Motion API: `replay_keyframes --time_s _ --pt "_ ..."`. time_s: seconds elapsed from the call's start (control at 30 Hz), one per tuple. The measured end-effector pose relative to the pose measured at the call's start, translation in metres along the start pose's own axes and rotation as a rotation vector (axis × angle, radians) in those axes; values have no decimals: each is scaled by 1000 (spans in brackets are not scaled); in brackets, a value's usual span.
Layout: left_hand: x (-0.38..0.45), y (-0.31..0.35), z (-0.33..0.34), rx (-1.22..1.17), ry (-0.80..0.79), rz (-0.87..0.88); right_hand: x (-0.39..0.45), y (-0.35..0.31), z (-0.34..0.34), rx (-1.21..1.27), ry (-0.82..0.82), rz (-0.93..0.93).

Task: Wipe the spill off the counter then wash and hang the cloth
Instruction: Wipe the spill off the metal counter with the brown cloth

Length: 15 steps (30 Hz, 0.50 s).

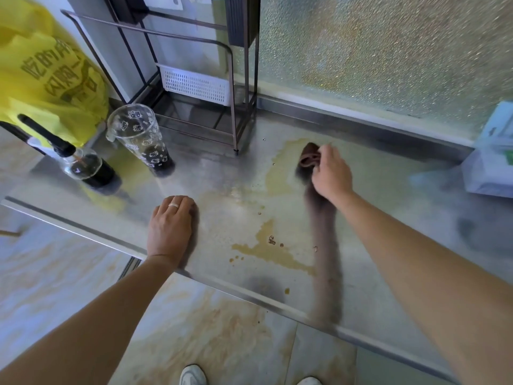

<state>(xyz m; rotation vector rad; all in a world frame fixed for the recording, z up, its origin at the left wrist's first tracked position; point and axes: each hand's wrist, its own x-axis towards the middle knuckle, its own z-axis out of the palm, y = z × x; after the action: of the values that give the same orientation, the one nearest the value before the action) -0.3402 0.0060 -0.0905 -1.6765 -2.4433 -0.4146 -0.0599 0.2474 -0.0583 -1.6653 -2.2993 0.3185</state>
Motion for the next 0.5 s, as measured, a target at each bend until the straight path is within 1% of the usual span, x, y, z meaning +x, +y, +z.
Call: replay_keyframes --time_s 0.07,0.13,0.2,0.23,0.37,0.43,0.5 --pt "1 4 -5 -8 -14 1 -15 -11 1 13 -58 -109" --pt "2 7 -12 -14 -24 11 -27 -17 0 36 -150 -201" --pt "1 10 -16 -7 -20 24 -32 -15 -7 87 -200 -225" --pt "0 10 -16 0 -18 30 -31 -11 -12 111 -175 -208" --pt "1 5 -8 -8 -12 27 -16 18 -36 119 57 -57" --pt "1 4 -5 -14 -10 32 -3 33 -42 73 96 28" --pt "1 3 -4 -23 -5 38 10 43 -41 30 75 127"
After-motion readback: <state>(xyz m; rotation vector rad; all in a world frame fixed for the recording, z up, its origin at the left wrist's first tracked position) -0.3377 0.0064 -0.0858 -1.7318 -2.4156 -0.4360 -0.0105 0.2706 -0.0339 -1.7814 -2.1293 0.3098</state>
